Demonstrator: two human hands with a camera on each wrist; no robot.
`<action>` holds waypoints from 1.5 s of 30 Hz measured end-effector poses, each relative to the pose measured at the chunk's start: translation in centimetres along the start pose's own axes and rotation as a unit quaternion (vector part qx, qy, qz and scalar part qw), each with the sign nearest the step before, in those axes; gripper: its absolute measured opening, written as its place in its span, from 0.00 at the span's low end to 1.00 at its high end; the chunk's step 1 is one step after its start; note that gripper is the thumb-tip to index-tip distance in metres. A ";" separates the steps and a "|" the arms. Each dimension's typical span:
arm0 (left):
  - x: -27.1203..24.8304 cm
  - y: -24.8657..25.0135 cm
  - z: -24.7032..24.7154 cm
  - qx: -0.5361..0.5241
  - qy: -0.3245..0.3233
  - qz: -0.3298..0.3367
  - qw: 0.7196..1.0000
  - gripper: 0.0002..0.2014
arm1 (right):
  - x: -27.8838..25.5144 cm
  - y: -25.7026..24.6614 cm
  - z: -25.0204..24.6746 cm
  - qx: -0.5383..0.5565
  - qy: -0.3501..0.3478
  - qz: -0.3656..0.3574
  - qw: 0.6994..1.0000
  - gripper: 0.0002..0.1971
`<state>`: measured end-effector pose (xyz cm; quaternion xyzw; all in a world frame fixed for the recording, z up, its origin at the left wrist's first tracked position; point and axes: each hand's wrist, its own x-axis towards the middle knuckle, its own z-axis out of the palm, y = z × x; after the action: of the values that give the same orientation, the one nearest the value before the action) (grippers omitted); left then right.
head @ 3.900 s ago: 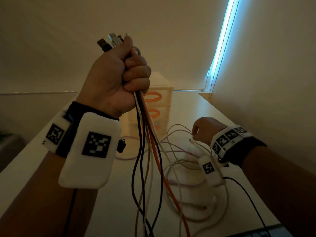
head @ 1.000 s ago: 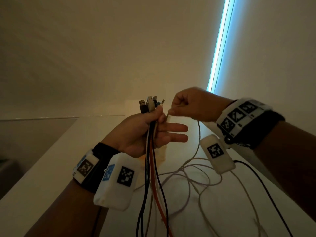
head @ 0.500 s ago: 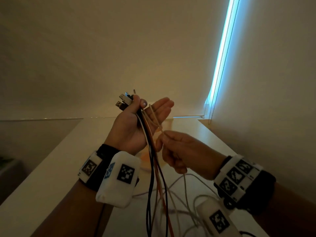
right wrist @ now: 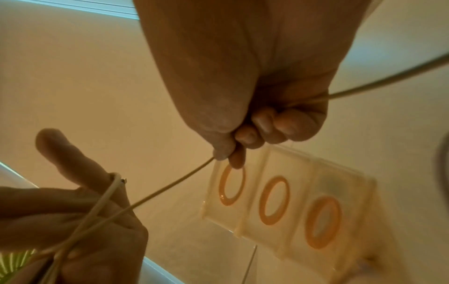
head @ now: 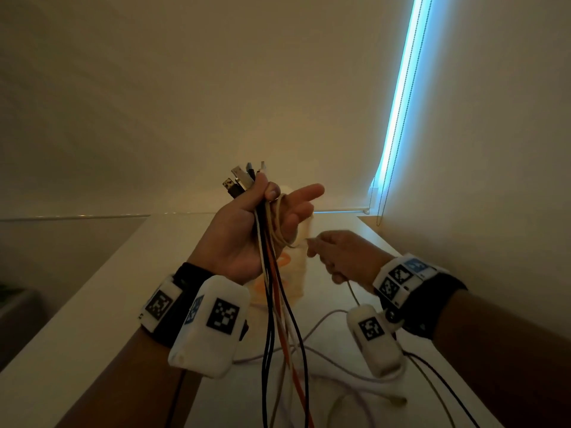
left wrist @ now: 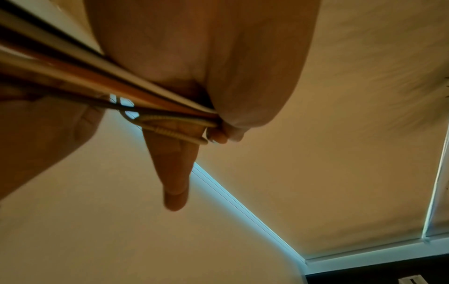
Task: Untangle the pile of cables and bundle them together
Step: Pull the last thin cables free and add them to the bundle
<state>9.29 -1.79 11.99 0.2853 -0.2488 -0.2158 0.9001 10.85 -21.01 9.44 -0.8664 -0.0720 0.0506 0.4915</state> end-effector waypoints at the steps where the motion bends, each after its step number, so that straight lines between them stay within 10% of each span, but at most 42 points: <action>1: 0.0 0.0 -0.1 0.012 -0.003 -0.012 1.000 0.23 | 0.2 -0.7 -0.2 -0.009 0.012 -0.007 1.000 0.14; 12: 0.6 -0.1 -1.2 0.111 0.061 -0.083 0.988 0.23 | 0.6 -7.3 -2.8 -0.081 0.106 -0.119 0.984 0.13; 19: 1.2 -0.3 -1.7 0.025 0.131 0.058 0.989 0.23 | -2.0 -7.5 -0.7 -0.094 -0.020 -0.155 0.983 0.12; 45: 0.5 0.4 -1.0 -0.023 0.031 0.049 0.998 0.21 | -1.3 -0.7 -1.8 -0.075 -0.038 -0.012 0.996 0.13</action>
<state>10.32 -1.35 11.71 0.2586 -0.2296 -0.1677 0.9232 9.84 -22.43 10.99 -0.8972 -0.1042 0.0723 0.4230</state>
